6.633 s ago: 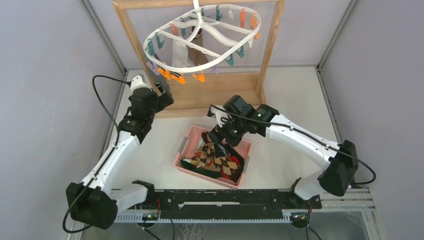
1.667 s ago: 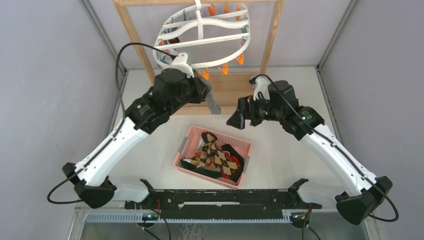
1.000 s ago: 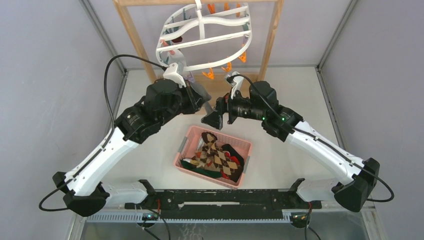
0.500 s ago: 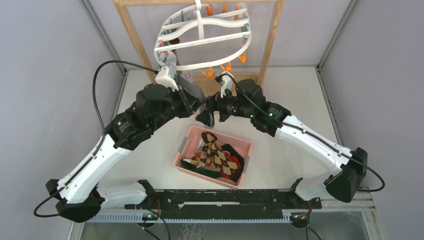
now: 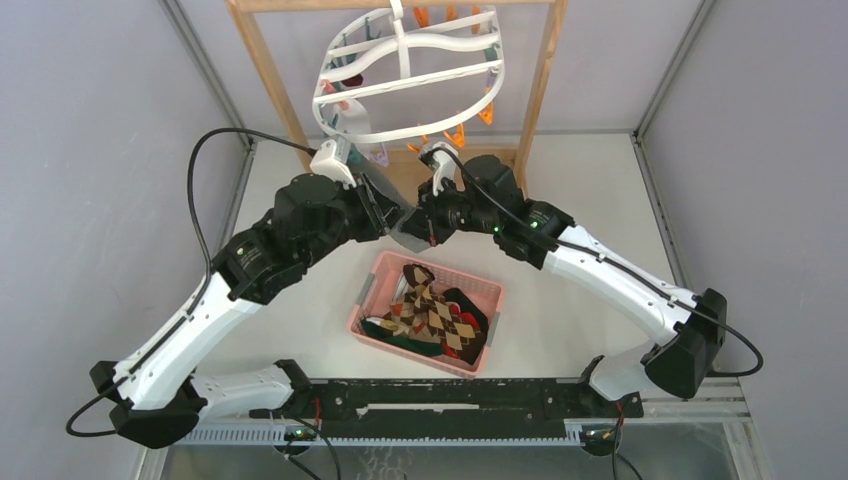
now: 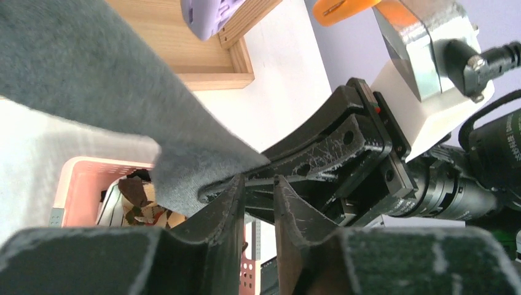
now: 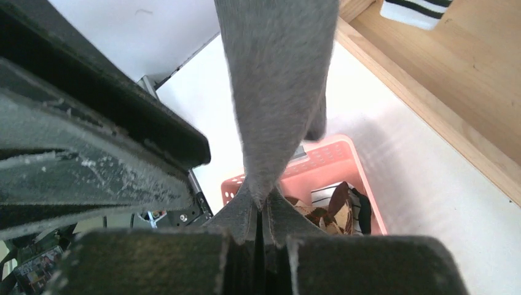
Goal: Remove the socks clipped to the hanger
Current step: Remove the sock from the hanger.
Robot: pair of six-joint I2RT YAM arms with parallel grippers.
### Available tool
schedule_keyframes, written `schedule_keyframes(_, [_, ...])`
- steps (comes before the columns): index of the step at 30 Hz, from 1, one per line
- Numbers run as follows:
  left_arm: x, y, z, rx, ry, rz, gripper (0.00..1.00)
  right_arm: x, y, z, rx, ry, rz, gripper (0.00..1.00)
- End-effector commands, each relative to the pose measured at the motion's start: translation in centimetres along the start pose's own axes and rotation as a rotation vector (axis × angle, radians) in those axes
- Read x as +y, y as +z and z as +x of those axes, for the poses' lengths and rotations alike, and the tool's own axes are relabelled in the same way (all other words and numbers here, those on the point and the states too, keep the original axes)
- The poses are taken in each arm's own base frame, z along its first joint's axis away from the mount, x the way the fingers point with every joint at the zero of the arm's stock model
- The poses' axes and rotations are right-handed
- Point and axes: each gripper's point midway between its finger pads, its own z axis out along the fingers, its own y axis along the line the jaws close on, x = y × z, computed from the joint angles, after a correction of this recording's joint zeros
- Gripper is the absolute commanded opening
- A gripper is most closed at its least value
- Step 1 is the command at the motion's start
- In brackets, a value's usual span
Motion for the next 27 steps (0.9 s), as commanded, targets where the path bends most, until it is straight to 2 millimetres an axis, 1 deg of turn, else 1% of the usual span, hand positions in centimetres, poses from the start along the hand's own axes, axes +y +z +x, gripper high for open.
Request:
schedule_keyframes(1, [0.4, -0.7, -1.4, -0.062, -0.019, -0.011, 0.32, 1.6, -1.7, -1.6, -0.054, -0.046, -0.026, 0.0])
schedule_keyframes(8, [1.6, -1.6, -3.4, -0.125, -0.044, -0.035, 0.52, 1.9, -2.0, -0.9, -0.029, -0.058, -0.029, 0.0])
schedule_keyframes(13, [2.5, -2.8, -3.9, -0.148, -0.062, -0.065, 0.67, 1.9, -2.4, -0.1, -0.012, -0.057, -0.027, 0.0])
schedule_keyframes(14, [2.8, -3.2, -3.9, -0.153, -0.068, -0.071, 0.74, 1.9, -2.5, 0.1, -0.009, -0.058, -0.025, 0.0])
schedule_keyframes(16, [3.2, -4.0, -4.2, -0.173, -0.084, -0.089, 0.83, 1.9, -2.6, 0.2, -0.007, -0.059, -0.025, 0.0])
schedule_keyframes(17, [3.5, -4.5, -4.5, -0.191, -0.094, -0.096, 0.95, 1.9, -2.6, 0.2, -0.005, -0.059, -0.024, 0.0])
schedule_keyframes(18, [3.7, -5.0, -4.8, -0.209, -0.104, -0.106, 0.99, 1.9, -2.6, 0.3, -0.003, -0.059, -0.025, 0.0])
schedule_keyframes(23, [5.5, -7.5, -6.9, -0.319, -0.122, -0.189, 1.0, 2.2, -2.6, 0.3, -0.004, -0.062, -0.034, 0.0])
schedule_keyframes(25, [6.0, -7.7, -7.2, -0.324, -0.106, -0.231, 1.0, 2.4, -2.5, 0.4, -0.003, -0.062, -0.04, 0.0])
schedule_keyframes(27, [6.6, -7.5, -7.3, -0.326, -0.109, -0.267, 1.0, 2.6, -2.4, 0.5, 0.0, -0.064, -0.045, 0.0])
